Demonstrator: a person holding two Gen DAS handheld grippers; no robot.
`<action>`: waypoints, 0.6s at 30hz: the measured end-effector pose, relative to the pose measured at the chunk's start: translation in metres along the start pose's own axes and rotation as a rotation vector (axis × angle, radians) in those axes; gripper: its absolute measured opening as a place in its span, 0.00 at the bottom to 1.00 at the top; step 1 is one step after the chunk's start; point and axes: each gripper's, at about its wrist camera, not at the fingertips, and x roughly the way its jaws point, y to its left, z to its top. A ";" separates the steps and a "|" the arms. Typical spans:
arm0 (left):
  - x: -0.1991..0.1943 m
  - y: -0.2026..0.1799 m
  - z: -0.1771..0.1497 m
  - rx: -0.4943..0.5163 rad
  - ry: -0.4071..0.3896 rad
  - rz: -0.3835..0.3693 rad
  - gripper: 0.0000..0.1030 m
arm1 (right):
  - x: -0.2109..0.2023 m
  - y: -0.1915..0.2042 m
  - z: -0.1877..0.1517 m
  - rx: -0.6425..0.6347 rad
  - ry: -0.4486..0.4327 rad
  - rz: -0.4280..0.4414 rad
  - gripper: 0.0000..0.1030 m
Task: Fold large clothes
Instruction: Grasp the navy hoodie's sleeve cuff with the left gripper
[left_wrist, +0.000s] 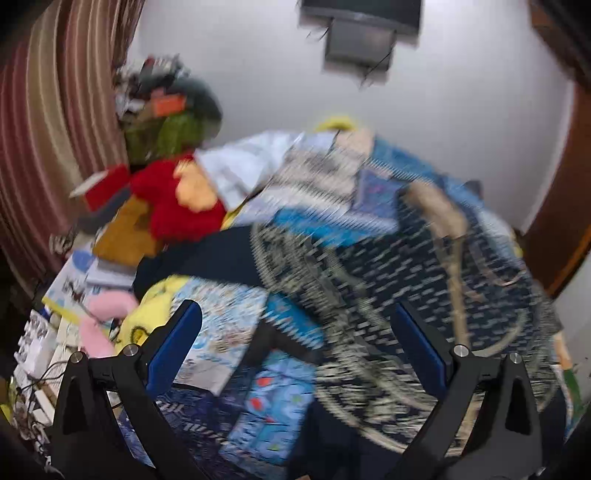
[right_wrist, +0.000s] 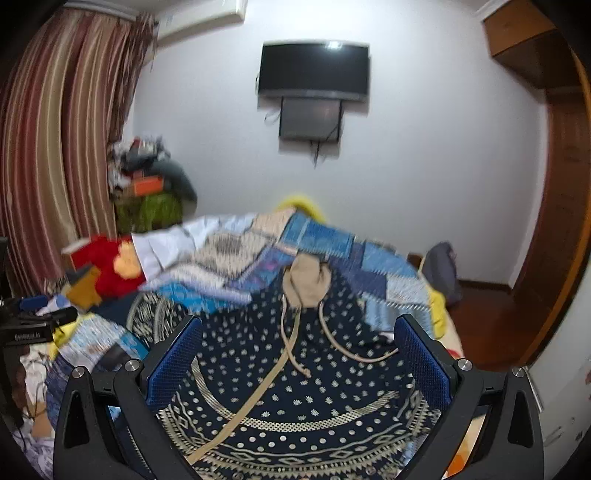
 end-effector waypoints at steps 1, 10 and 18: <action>0.015 0.009 -0.001 -0.008 0.029 0.008 1.00 | 0.015 0.001 -0.001 -0.010 0.027 0.008 1.00; 0.110 0.063 -0.010 -0.171 0.218 -0.068 1.00 | 0.147 0.020 -0.034 -0.107 0.255 0.056 1.00; 0.177 0.088 0.018 -0.323 0.305 -0.125 1.00 | 0.228 0.027 -0.049 -0.062 0.415 0.127 1.00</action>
